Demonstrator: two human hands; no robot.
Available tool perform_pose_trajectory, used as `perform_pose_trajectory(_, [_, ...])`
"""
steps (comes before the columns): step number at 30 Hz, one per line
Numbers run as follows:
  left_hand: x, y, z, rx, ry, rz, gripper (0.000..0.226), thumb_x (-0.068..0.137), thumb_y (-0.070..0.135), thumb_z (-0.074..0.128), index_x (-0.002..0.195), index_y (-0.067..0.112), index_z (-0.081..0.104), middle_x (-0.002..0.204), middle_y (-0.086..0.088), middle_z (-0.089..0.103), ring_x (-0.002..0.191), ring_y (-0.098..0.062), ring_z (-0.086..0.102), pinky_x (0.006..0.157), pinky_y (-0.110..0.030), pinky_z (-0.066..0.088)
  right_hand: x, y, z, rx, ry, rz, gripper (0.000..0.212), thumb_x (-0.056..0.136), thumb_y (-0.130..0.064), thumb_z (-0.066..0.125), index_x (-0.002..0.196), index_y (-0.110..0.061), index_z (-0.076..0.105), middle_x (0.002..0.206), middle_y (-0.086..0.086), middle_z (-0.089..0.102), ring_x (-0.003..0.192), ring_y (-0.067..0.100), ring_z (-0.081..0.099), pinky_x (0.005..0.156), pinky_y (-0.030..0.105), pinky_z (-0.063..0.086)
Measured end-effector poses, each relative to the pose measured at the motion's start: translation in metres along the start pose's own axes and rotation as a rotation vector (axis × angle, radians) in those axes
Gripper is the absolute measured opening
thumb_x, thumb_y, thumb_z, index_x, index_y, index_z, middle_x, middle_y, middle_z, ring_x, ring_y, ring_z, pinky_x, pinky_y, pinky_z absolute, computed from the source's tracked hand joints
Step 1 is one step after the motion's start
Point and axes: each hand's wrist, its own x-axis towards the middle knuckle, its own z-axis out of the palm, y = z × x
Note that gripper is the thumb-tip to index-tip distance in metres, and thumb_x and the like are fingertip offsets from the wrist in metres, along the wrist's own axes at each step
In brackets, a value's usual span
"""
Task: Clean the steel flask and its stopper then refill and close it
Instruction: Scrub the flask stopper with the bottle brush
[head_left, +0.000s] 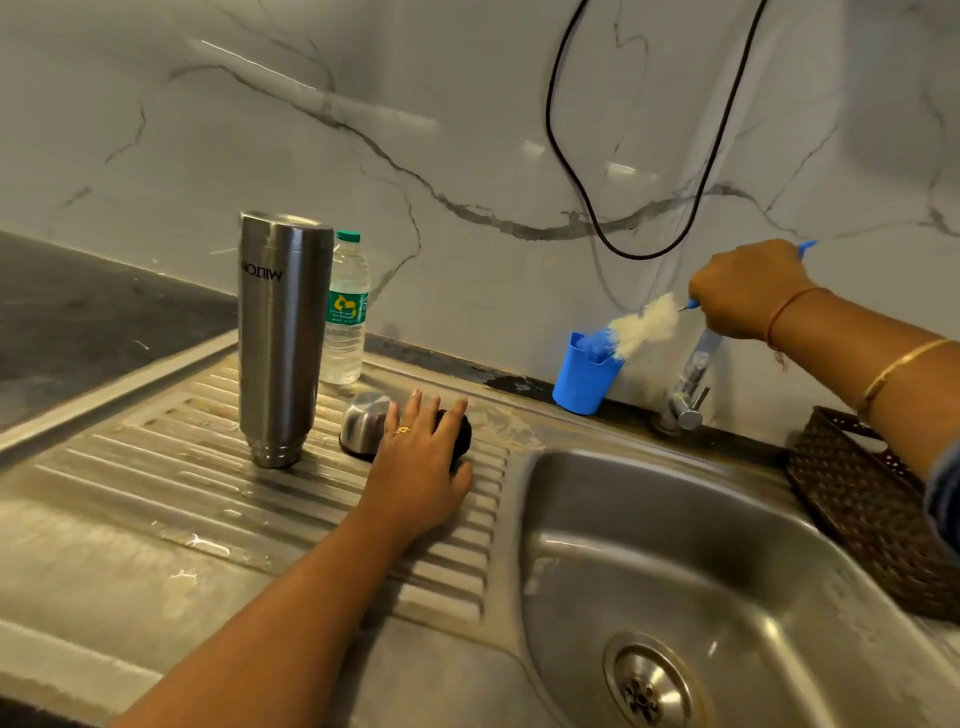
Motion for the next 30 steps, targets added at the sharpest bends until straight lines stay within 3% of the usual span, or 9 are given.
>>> perform_pose_trajectory(3, [0.001, -0.002, 0.004, 0.069, -0.035, 0.025, 0.062, 0.095, 0.039, 0.046, 0.15, 0.023, 0.022, 0.156, -0.009, 0.024, 0.147, -0.03, 0.007, 0.117, -0.046, -0.003, -0.004, 0.022, 0.001, 0.079, 0.018, 0.079, 0.016, 0.09, -0.024, 0.051, 0.081, -0.022, 0.064, 0.071, -0.005, 0.055, 0.057, 0.013, 0.044, 0.048, 0.023, 0.019])
perform_pose_trajectory(8, [0.0, -0.006, 0.002, 0.049, 0.041, 0.03, 0.058, 0.091, 0.025, 0.058, 0.145, 0.018, 0.037, 0.146, -0.009, 0.041, 0.144, -0.031, 0.019, 0.118, -0.047, 0.002, -0.016, 0.056, 0.007, 0.147, 0.105, 0.16, 0.024, 0.091, -0.029, 0.047, 0.092, -0.023, 0.07, 0.07, -0.002, 0.058, 0.058, 0.015, 0.05, 0.049, 0.022, 0.02])
perform_pose_trajectory(13, [-0.001, 0.0, -0.002, 0.056, 0.068, -0.005, 0.057, 0.092, 0.022, 0.058, 0.145, 0.017, 0.037, 0.144, -0.01, 0.042, 0.143, -0.032, 0.021, 0.118, -0.043, 0.004, -0.038, 0.075, 0.007, 0.248, 0.157, 0.265, 0.025, 0.089, -0.02, 0.049, 0.079, -0.012, 0.07, 0.062, 0.005, 0.056, 0.049, 0.017, 0.04, 0.05, 0.022, 0.019])
perform_pose_trajectory(16, [-0.001, 0.002, -0.003, 0.067, 0.08, -0.008, 0.056, 0.082, 0.017, 0.071, 0.134, 0.011, 0.052, 0.128, -0.017, 0.054, 0.127, -0.043, 0.042, 0.113, -0.05, 0.023, -0.052, 0.061, 0.01, 0.313, 0.155, 0.308, 0.022, 0.086, -0.016, 0.052, 0.07, -0.012, 0.065, 0.06, 0.005, 0.051, 0.047, 0.018, 0.037, 0.05, 0.023, 0.018])
perform_pose_trajectory(19, [0.001, 0.001, 0.002, 0.079, 0.136, 0.033, 0.051, 0.061, 0.013, 0.087, 0.107, 0.007, 0.069, 0.099, -0.016, 0.063, 0.092, -0.041, 0.062, 0.088, -0.054, 0.048, -0.067, 0.031, 0.017, 0.382, 0.092, 0.263, 0.023, 0.089, -0.015, 0.049, 0.066, -0.014, 0.053, 0.06, 0.002, 0.042, 0.051, 0.019, 0.039, 0.053, 0.026, 0.028])
perform_pose_trajectory(21, [0.0, 0.004, -0.001, 0.038, 0.124, 0.024, 0.046, 0.064, 0.015, 0.085, 0.106, 0.007, 0.068, 0.103, -0.016, 0.061, 0.094, -0.038, 0.06, 0.084, -0.049, 0.05, -0.075, 0.017, 0.023, 0.392, 0.055, 0.262, 0.019, 0.09, -0.015, 0.047, 0.073, -0.015, 0.056, 0.062, 0.0, 0.038, 0.052, 0.017, 0.039, 0.054, 0.027, 0.031])
perform_pose_trajectory(25, [-0.002, 0.006, -0.002, 0.013, 0.085, -0.028, 0.044, 0.078, 0.018, 0.074, 0.118, 0.006, 0.058, 0.13, -0.014, 0.053, 0.117, -0.033, 0.051, 0.097, -0.04, 0.042, -0.088, 0.007, 0.036, 0.478, 0.017, 0.351, 0.018, 0.092, -0.016, 0.048, 0.088, -0.013, 0.064, 0.065, -0.001, 0.039, 0.051, 0.017, 0.039, 0.049, 0.025, 0.026])
perform_pose_trajectory(30, [-0.006, 0.008, -0.01, -0.125, 0.147, -0.097, 0.044, 0.078, 0.026, 0.073, 0.117, 0.013, 0.055, 0.117, -0.007, 0.058, 0.108, -0.026, 0.053, 0.088, -0.036, 0.044, -0.118, -0.005, 0.057, 0.801, -0.058, 0.431, 0.016, 0.092, -0.018, 0.048, 0.087, -0.011, 0.063, 0.071, 0.0, 0.051, 0.06, 0.018, 0.047, 0.058, 0.028, 0.036])
